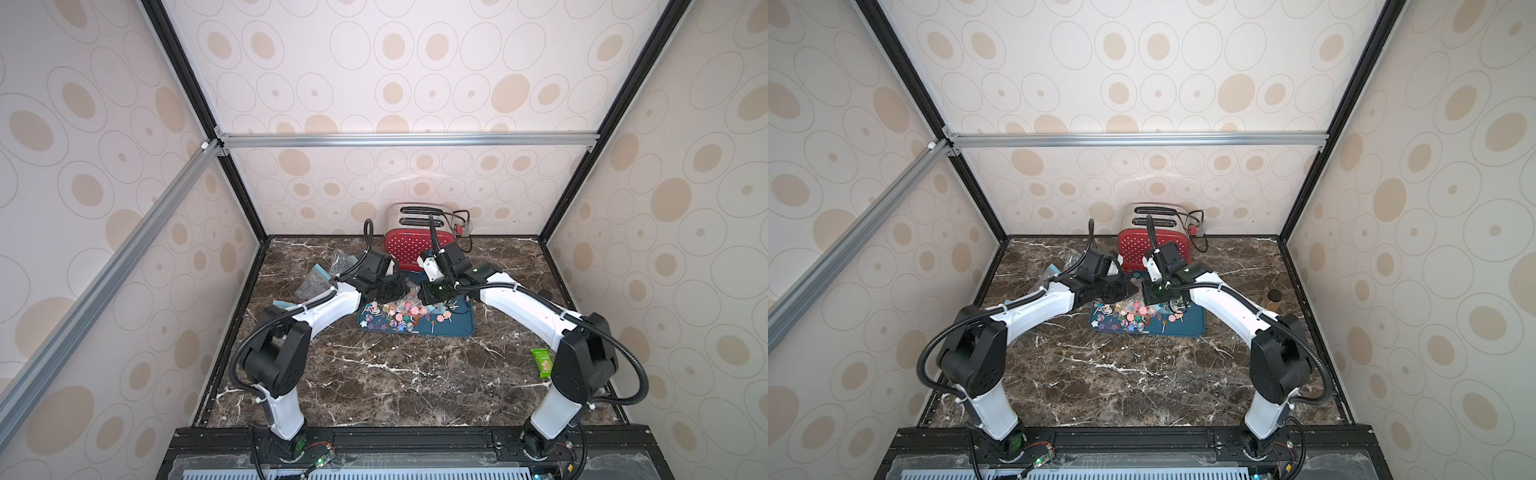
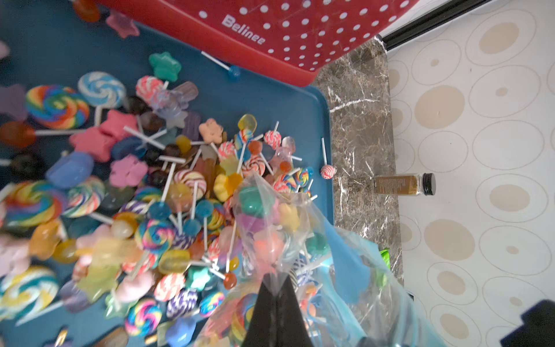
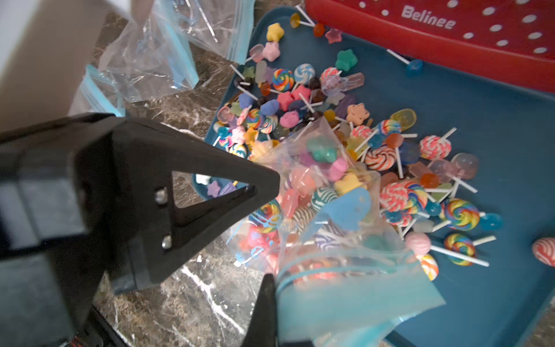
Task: Pour candies out of the ziploc bag
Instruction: 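Pour the candies out of the ziploc bag onto the tray.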
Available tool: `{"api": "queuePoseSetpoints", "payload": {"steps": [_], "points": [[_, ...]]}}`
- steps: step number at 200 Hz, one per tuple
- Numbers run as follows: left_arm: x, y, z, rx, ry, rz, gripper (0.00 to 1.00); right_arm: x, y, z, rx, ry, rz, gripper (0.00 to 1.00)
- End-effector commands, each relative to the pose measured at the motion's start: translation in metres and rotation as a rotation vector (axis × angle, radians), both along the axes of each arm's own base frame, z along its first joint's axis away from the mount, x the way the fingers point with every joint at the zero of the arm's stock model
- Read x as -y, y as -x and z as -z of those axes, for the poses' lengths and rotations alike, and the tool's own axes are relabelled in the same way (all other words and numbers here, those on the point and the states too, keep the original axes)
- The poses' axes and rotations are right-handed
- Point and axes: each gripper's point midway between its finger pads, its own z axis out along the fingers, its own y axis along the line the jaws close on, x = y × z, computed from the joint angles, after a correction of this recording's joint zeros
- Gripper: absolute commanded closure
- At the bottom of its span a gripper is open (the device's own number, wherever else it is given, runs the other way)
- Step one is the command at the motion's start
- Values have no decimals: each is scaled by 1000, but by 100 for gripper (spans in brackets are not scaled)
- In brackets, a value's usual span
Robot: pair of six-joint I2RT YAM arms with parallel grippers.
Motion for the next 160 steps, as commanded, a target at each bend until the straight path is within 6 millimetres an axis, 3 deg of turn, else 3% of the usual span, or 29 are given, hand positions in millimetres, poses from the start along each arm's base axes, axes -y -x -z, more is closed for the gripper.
{"api": "queuePoseSetpoints", "payload": {"steps": [1,66,99,160], "points": [[17,-20,-27,62,42,54,100,7,-11,6,-1,32,1,100],[24,-37,-39,72,-25,93,100,25,-38,39,-19,48,143,100],[23,-40,-50,94,-52,106,100,30,-43,49,-24,43,201,100],[21,-41,-48,89,-101,125,100,37,-45,60,-45,57,261,100]]}}
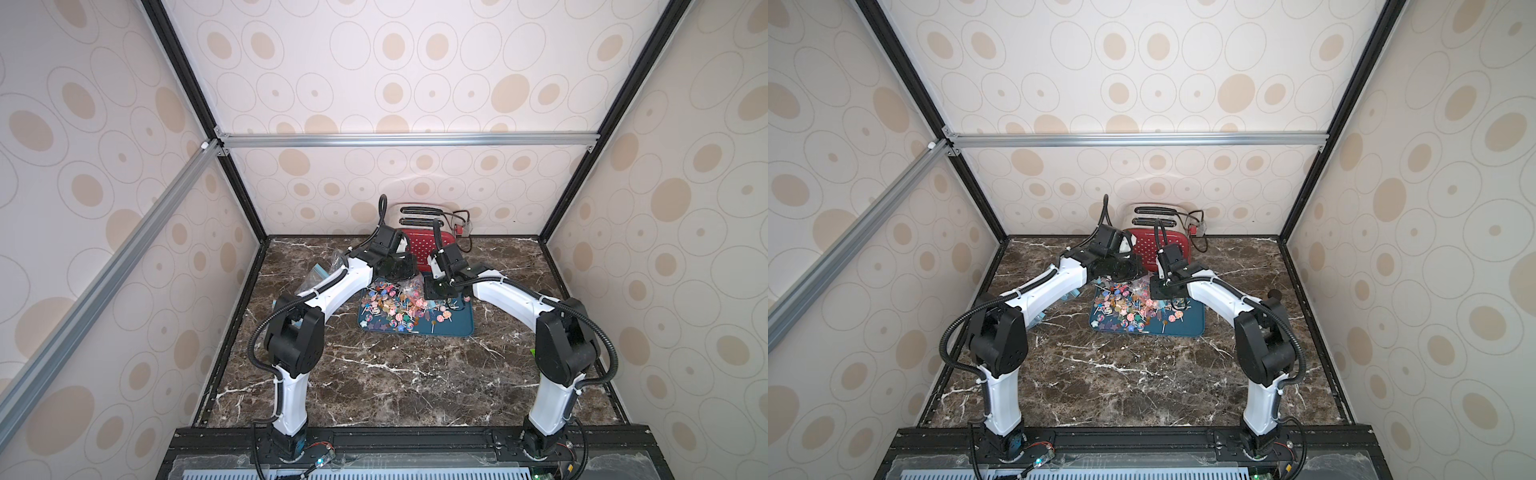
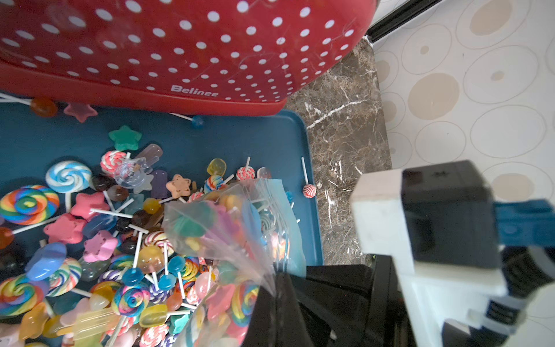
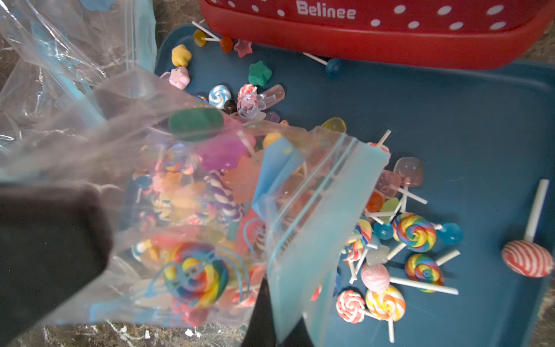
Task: Pour candies out of the ziploc bag
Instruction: 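Pour the candies out of the ziploc bag onto the tray.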
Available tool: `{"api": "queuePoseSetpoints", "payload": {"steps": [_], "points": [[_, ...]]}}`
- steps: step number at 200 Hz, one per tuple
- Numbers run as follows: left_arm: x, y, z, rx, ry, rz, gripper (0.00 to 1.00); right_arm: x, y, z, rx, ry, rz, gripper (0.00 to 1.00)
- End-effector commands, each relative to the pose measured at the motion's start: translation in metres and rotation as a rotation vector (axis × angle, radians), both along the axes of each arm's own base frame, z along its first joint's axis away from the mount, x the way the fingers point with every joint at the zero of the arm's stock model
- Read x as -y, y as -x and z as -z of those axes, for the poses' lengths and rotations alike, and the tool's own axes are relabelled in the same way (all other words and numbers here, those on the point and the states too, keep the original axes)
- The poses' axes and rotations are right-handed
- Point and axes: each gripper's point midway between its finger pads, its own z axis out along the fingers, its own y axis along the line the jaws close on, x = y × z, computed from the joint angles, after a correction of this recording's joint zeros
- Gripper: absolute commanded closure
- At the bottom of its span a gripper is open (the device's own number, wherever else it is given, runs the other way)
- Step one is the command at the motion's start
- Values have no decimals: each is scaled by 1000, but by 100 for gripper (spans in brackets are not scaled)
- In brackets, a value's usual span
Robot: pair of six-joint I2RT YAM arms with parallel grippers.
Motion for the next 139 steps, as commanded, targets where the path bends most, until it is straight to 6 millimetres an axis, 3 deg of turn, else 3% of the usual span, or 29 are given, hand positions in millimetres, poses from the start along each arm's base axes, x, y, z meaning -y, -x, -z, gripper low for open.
{"api": "queuePoseSetpoints", "payload": {"steps": [1,63,139], "points": [[-2,-8,-13,49,-22,20,100,9,-1,12,-21,19,47,99],[-5,-11,-14,38,-92,44,100,10,2,7,-20,0,71,86],[-5,-8,-13,16,-117,68,100,13,3,1,-15,-10,91,79]]}}
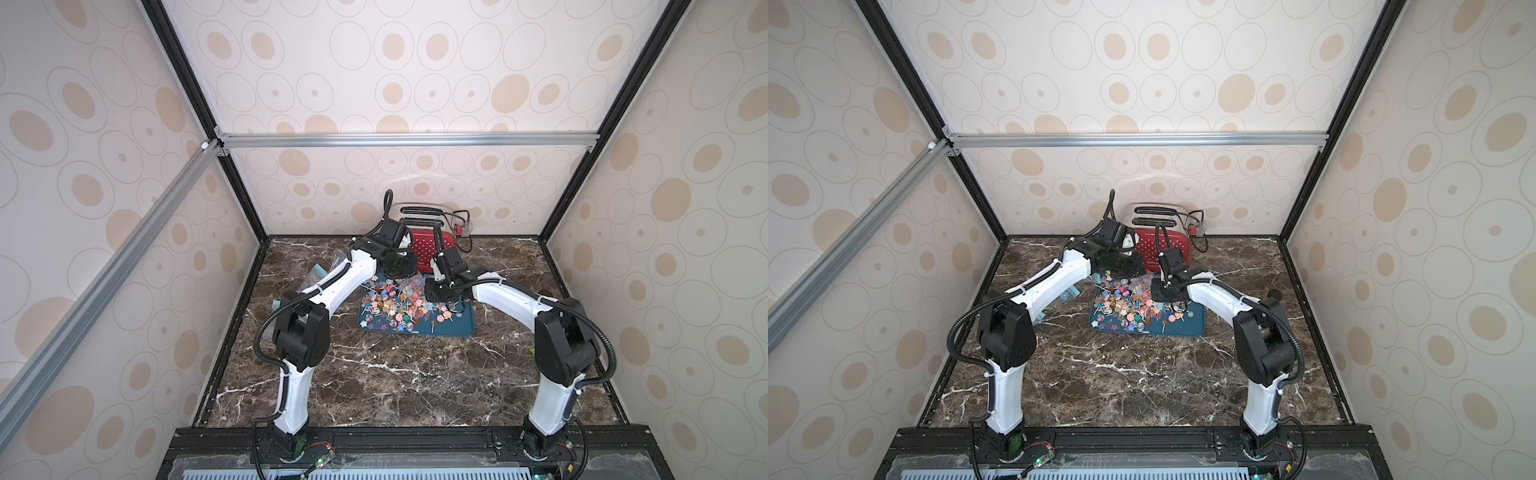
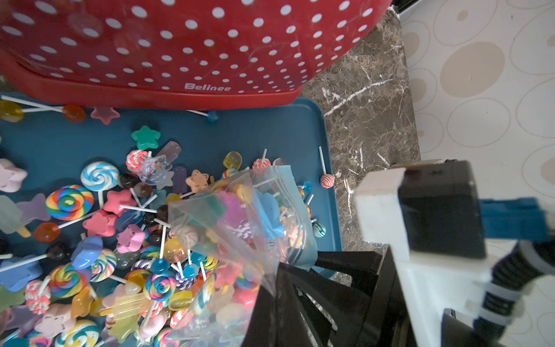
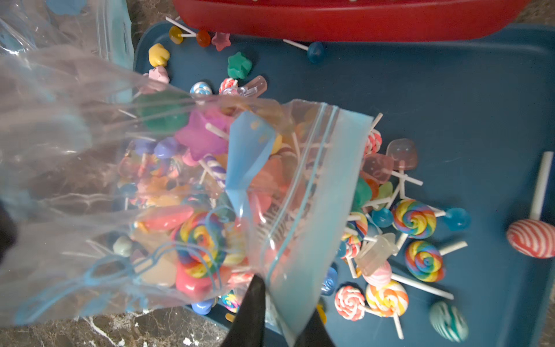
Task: Pour candies out of the ziploc bag
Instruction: 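Pour the candies out of the ziploc bag onto the tray.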
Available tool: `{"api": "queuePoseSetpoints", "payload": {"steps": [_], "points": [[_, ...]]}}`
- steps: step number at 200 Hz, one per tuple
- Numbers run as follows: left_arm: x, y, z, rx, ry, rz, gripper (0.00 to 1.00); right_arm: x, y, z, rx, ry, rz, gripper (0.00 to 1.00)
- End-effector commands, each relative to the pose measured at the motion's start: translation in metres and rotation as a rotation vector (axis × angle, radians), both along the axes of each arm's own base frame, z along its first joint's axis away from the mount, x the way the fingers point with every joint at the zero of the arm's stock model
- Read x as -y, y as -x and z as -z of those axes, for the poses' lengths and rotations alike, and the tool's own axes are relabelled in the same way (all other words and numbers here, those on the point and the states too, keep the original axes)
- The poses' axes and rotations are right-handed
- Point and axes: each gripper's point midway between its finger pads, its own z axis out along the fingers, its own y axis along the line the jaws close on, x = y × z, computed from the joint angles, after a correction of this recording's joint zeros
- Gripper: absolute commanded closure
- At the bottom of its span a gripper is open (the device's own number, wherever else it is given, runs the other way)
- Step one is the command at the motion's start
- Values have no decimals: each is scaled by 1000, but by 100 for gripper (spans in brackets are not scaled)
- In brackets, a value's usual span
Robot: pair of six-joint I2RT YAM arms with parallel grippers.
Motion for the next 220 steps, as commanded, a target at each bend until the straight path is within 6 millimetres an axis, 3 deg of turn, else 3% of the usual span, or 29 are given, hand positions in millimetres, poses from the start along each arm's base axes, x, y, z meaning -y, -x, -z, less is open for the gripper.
{"api": "queuePoseSetpoints", "payload": {"steps": [1,51,101,182,220], "points": [[0,-6,-13,34,-3,22,100,7,2,-9,12,-3,24,79],[1,-3,-24,45,-5,44,100,12,7,-19,26,-7,45,70],[5,4,-28,44,-24,78,100,22,12,-26,36,7,78,53],[14,12,-34,50,-42,119,100,29,17,-38,60,8,95,49],[9,14,-37,55,-69,119,100,33,21,-40,61,12,98,49]]}}
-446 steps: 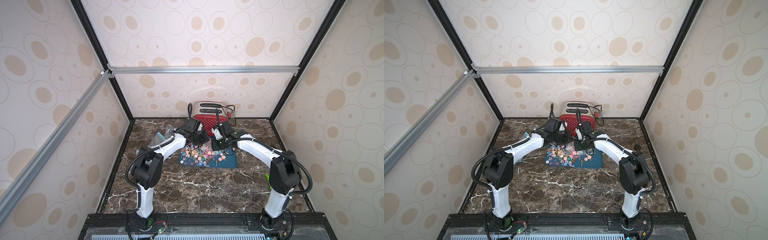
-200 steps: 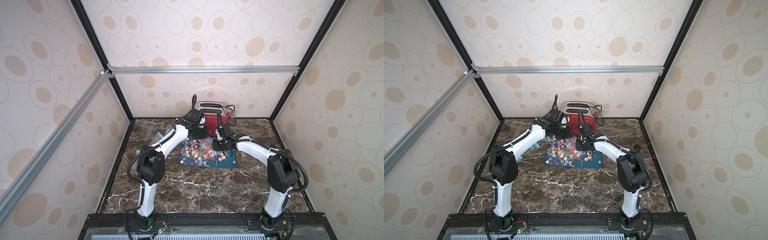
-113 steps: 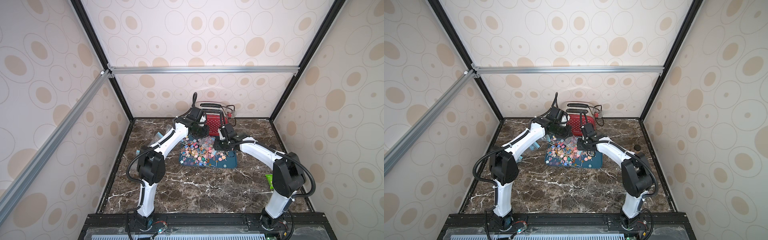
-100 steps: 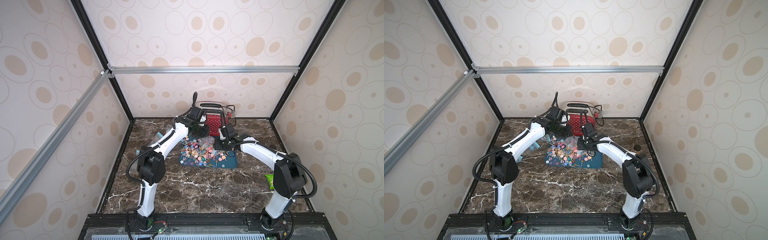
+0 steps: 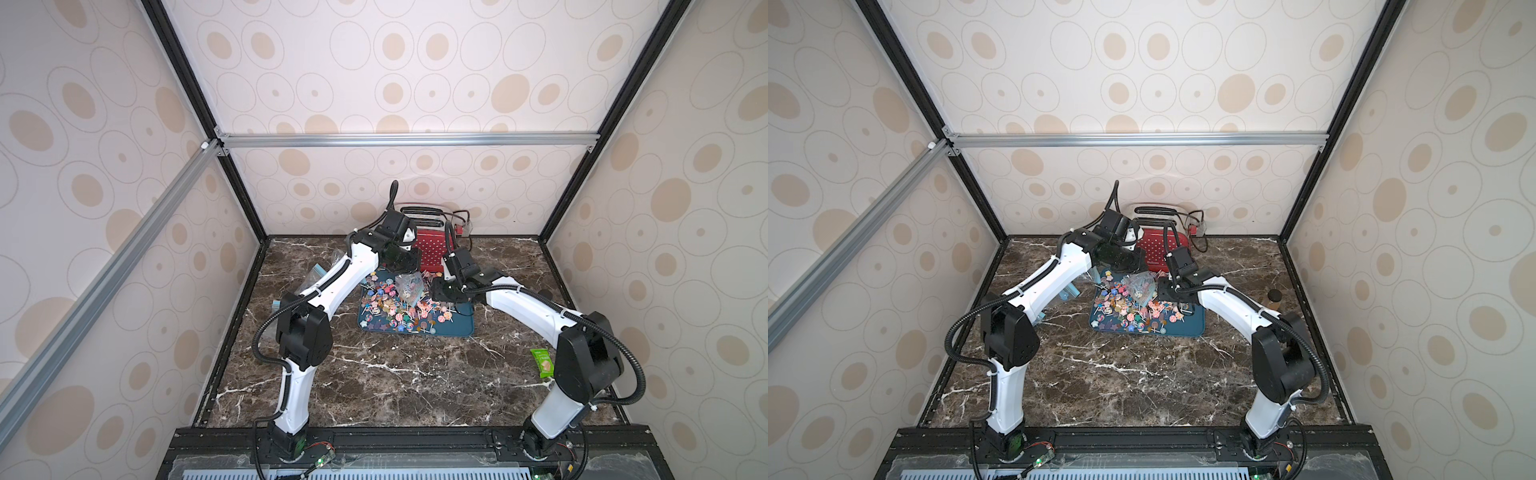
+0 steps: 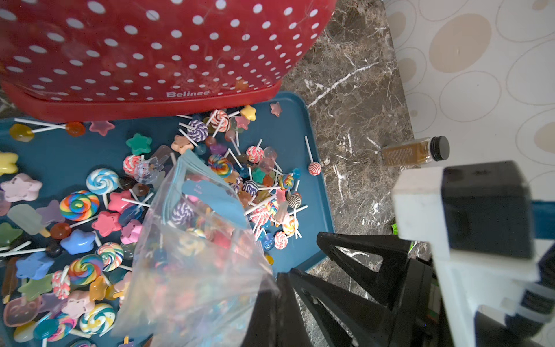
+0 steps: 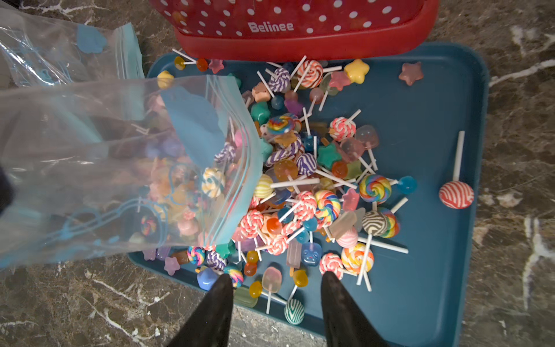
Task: Pour candies out of the ziploc bag
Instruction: 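Pour the candies out of the ziploc bag onto the tray.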
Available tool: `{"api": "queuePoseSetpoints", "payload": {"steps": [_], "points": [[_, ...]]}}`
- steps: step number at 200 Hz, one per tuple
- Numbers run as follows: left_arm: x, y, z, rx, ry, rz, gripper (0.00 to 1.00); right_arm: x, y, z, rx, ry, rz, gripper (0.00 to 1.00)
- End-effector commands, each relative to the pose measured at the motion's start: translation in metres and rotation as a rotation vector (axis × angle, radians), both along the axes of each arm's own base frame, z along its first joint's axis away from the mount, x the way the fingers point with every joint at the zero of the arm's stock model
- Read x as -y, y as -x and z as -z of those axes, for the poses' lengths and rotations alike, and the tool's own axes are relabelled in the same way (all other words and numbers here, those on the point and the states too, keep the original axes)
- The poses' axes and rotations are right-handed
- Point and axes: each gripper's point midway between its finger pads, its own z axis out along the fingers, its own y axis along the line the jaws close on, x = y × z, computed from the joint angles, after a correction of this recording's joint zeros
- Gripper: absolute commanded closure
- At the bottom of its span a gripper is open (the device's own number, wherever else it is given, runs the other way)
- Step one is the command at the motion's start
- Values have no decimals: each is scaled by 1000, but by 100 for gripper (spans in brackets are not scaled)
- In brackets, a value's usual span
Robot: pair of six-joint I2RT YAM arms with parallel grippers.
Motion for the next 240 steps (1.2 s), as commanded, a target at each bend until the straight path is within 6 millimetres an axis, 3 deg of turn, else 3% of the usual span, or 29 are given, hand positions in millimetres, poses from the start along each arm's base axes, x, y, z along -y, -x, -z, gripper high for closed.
{"api": "queuePoseSetpoints", "payload": {"steps": [1,99,164,181,202,222,240], "points": [[-2,2,-8,25,-31,25,100,11,5,-6,5,13,24,49],[-16,19,-45,92,-114,43,100,27,11,-11,12,23,53,49],[-51,27,-62,144,-240,-52,100,40,20,-14,22,24,73,49],[-73,28,-70,183,-301,-121,100,49,24,-16,30,39,85,49],[-121,35,-80,218,-387,-264,100,64,32,-22,51,59,103,49],[-169,48,-77,208,-365,-411,100,82,40,-28,76,66,123,49],[-209,62,-60,185,-310,-550,100,95,47,-31,94,63,136,49]]}}
